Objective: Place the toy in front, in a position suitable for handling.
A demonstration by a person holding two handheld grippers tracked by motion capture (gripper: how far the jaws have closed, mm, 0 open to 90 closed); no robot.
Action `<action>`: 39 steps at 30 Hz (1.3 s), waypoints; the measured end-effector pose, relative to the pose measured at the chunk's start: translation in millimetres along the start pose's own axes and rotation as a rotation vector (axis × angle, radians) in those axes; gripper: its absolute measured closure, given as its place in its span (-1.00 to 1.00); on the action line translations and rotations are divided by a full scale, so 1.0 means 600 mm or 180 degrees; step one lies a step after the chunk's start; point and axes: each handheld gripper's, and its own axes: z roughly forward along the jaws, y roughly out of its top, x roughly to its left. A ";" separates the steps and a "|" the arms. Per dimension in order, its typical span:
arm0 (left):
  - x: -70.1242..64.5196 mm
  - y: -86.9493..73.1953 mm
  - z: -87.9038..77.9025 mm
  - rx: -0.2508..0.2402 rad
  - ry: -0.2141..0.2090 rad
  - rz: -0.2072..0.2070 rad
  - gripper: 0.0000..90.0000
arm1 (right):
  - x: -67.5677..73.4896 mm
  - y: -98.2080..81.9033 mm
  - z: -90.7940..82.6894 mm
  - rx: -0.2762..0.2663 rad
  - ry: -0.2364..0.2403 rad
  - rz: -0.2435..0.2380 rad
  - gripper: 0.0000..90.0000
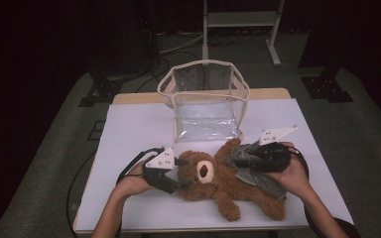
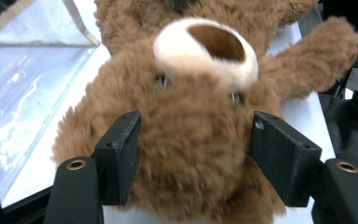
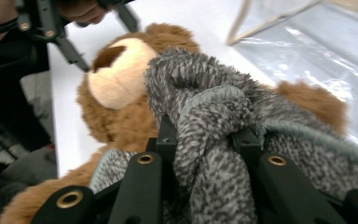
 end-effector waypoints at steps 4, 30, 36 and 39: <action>0.003 -0.005 0.006 -0.0022 -0.0002 -0.0084 -0.05 | -0.009 -0.007 -0.011 -0.0037 -0.0088 0.0068 0.56; -0.002 -0.006 0.018 -0.0123 0.0005 -0.0203 -0.08 | 0.031 -0.009 0.012 0.0078 -0.0057 -0.0199 0.58; -0.015 0.002 0.048 -0.0060 -0.0086 -0.0159 -0.07 | 0.016 -0.007 0.003 0.0128 -0.0170 -0.0200 0.58; -0.025 0.009 0.061 -0.0031 -0.0152 -0.0101 -0.07 | 0.006 -0.009 -0.003 0.0142 -0.0185 -0.0136 0.58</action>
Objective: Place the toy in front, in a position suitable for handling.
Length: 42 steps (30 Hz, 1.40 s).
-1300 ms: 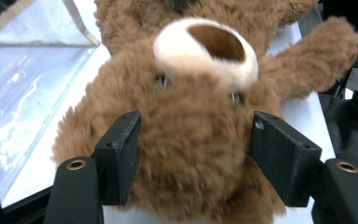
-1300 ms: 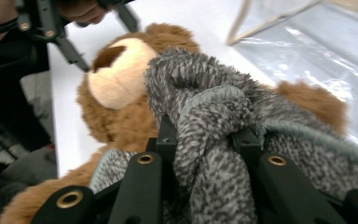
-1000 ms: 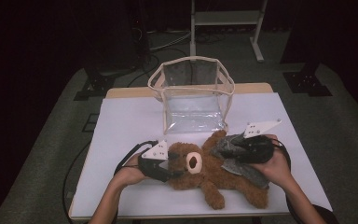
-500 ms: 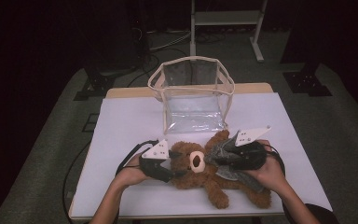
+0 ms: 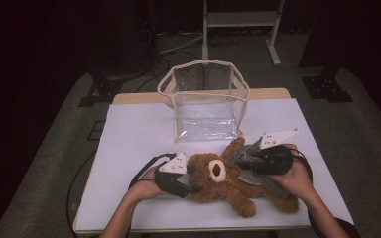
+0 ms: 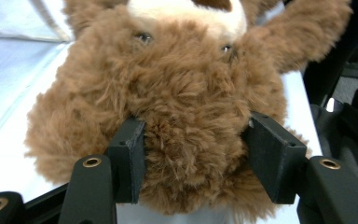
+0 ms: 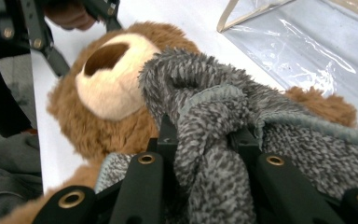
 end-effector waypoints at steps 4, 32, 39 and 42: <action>0.000 0.000 0.003 -0.0017 0.0007 0.0001 -0.07 | 0.006 0.001 0.003 -0.0068 0.0098 0.0056 0.58; -0.006 0.010 0.008 -0.0024 0.0073 0.0173 -0.06 | -0.021 0.120 0.118 0.0365 0.0722 0.0100 0.58; -0.009 0.009 0.008 -0.0007 -0.0002 0.0201 -0.07 | -0.016 0.133 0.147 0.0487 0.0805 0.0090 0.57; -0.009 0.010 0.009 -0.0022 -0.0001 0.0223 -0.07 | -0.019 0.125 0.130 0.0449 0.0761 0.0061 0.57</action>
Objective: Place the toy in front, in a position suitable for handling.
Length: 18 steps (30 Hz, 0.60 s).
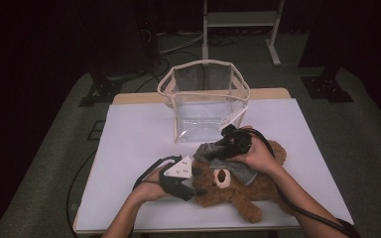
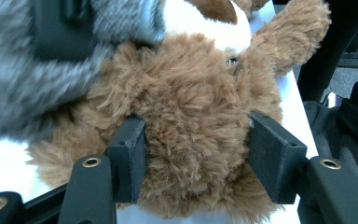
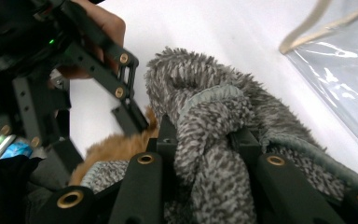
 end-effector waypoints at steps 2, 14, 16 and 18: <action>0.001 0.001 0.001 0.0010 0.0018 0.0000 -0.07 | 0.003 -0.013 -0.018 -0.0049 -0.0056 0.0002 0.57; 0.005 0.001 0.001 0.0006 0.0107 -0.0059 -0.07 | 0.072 -0.121 -0.117 -0.0431 -0.0314 0.0011 0.57; 0.007 0.001 0.001 -0.0011 0.0149 -0.0091 -0.07 | 0.089 -0.134 -0.122 -0.0454 -0.0330 -0.0003 0.57; 0.009 0.001 0.000 -0.0011 0.0175 -0.0111 -0.07 | 0.102 -0.144 -0.120 -0.0433 -0.0344 -0.0040 0.57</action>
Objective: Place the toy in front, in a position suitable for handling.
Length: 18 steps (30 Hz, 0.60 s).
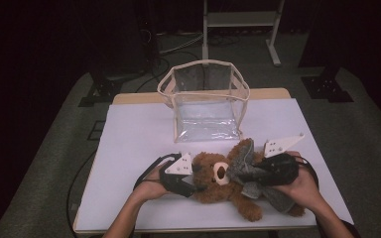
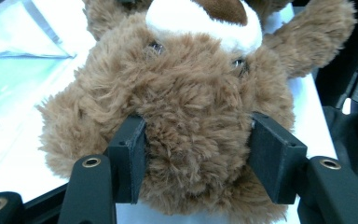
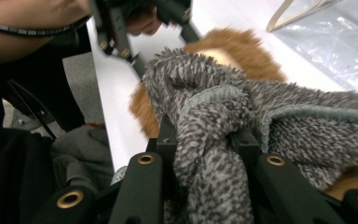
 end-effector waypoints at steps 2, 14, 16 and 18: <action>0.002 0.000 -0.001 -0.0003 0.0026 -0.0009 -0.08 | 0.008 -0.006 0.006 0.0052 -0.0066 -0.0041 0.57; 0.013 0.000 -0.021 -0.0047 0.0213 -0.0023 -0.11 | -0.059 0.014 0.036 -0.0012 -0.0323 0.0029 0.58; 0.012 0.000 -0.018 -0.0034 0.0246 -0.0011 -0.09 | -0.069 0.021 0.039 -0.0006 -0.0314 0.0060 0.58; 0.011 -0.001 -0.010 -0.0027 0.0267 -0.0005 -0.04 | -0.069 0.028 0.040 -0.0004 -0.0282 0.0053 0.58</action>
